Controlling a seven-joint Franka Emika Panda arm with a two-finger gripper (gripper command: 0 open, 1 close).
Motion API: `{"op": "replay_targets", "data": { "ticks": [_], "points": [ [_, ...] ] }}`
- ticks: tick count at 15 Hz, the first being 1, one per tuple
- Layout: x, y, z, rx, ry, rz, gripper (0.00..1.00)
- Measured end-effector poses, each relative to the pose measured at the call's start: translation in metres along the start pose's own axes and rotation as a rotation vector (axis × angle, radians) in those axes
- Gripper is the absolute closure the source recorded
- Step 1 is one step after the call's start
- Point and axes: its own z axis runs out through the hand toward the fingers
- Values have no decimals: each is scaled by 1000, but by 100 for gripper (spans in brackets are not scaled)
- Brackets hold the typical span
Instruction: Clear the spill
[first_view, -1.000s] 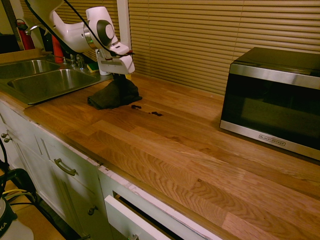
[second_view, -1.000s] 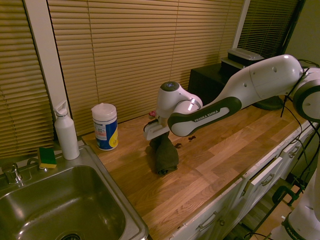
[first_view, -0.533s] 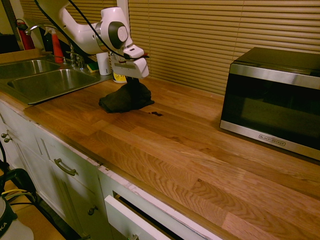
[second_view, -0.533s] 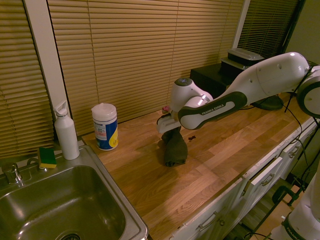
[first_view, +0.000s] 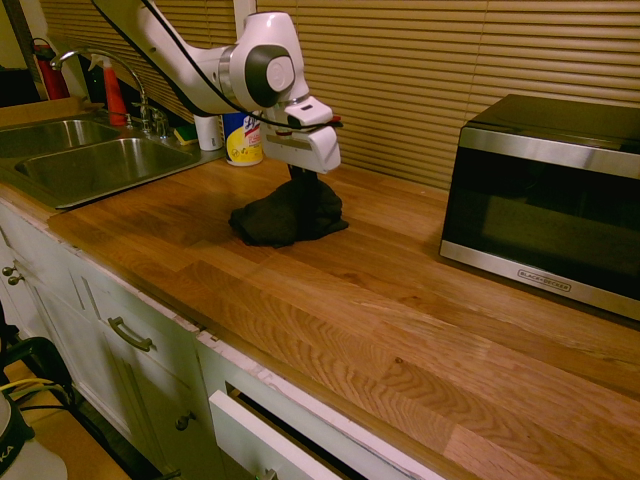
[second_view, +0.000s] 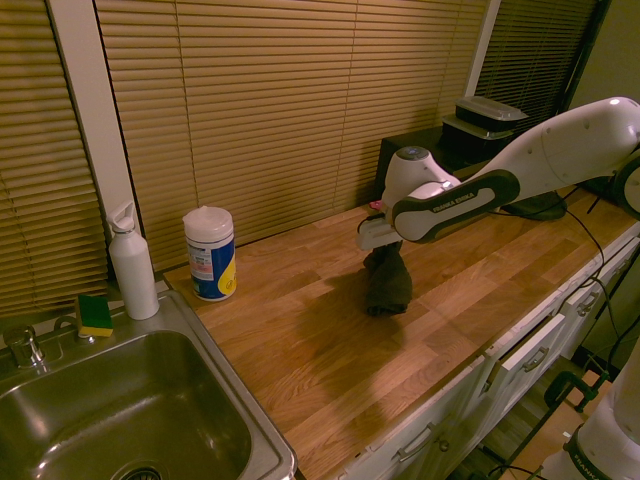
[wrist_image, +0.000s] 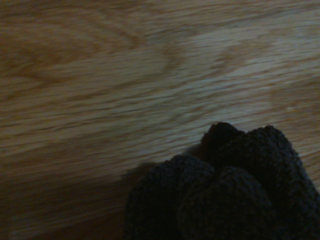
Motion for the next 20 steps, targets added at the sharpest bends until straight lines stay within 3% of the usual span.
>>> {"op": "replay_targets", "data": {
  "ticks": [4,8,20],
  "points": [
    [51,37,10,3,-23,62,100],
    [54,40,10,11,-34,58,100],
    [-98,-48,-19,49,-59,-141,100]
  ]
}}
